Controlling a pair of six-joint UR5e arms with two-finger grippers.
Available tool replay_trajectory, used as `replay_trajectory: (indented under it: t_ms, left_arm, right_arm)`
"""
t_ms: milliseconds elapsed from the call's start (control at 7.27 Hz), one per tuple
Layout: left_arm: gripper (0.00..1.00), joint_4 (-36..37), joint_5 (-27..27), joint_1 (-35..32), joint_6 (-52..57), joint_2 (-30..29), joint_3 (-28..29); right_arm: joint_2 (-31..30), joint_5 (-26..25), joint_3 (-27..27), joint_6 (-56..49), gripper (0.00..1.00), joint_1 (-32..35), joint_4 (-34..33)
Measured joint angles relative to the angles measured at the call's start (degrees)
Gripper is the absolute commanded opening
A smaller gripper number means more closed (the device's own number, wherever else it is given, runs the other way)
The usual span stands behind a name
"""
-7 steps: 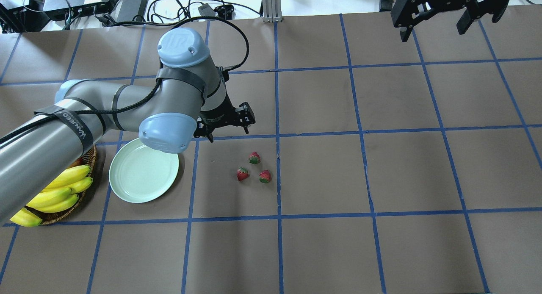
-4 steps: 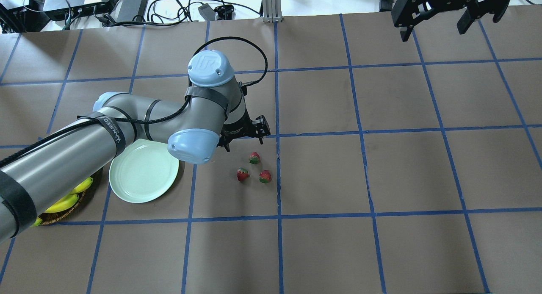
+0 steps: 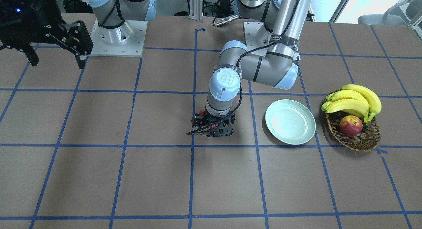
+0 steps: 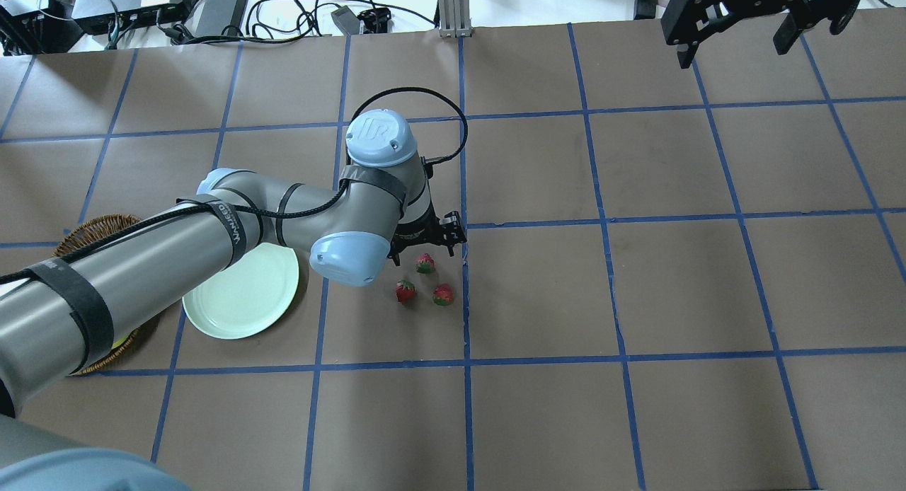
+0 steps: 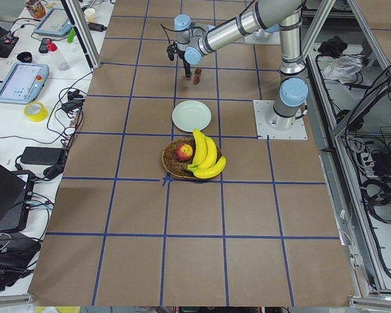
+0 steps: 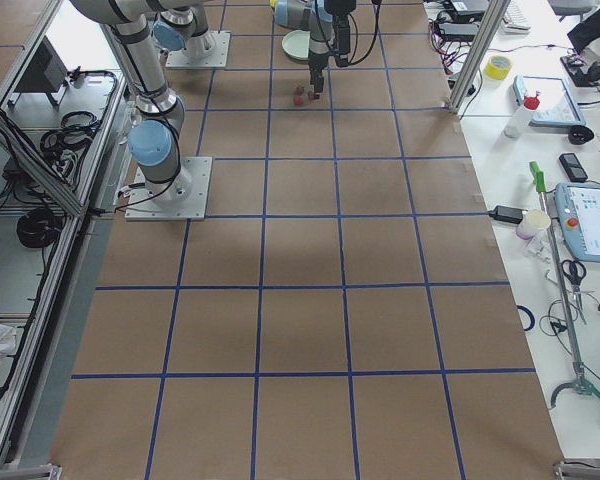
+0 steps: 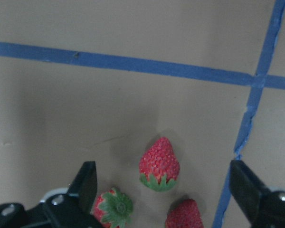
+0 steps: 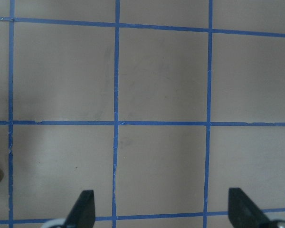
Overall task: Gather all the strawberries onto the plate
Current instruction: 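Grasp one strawberry with the left gripper and lift it, then carry the strawberry over the plate and open the left gripper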
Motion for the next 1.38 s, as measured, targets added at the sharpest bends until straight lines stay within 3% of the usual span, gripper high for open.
replay_trajectory:
  t_ms: [138,275,825,1375]
  left_arm:
    - [0.06,0.11,-0.02,-0.13,0.19,-0.49,-0.02]
    - [0.00,0.17,-0.01,-0.17,0.39,-0.76,-0.02]
    - [0.00,-0.29,2.06,0.21,3.57,0.72,2.48]
    - [0.00,-13.04,11.87,8.75,13.43,5.11,10.40]
  right_arm:
    - [0.00,0.00,-0.01,0.00,1.00,0.01,0.05]
    - [-0.03,0.03,-0.04,0.01,1.00,0.01,0.09]
    - [-0.04,0.11,0.03,-0.02,1.00,0.01,0.10]
    - [-0.05,0.83,0.31,-0.03,1.00,0.01,0.17]
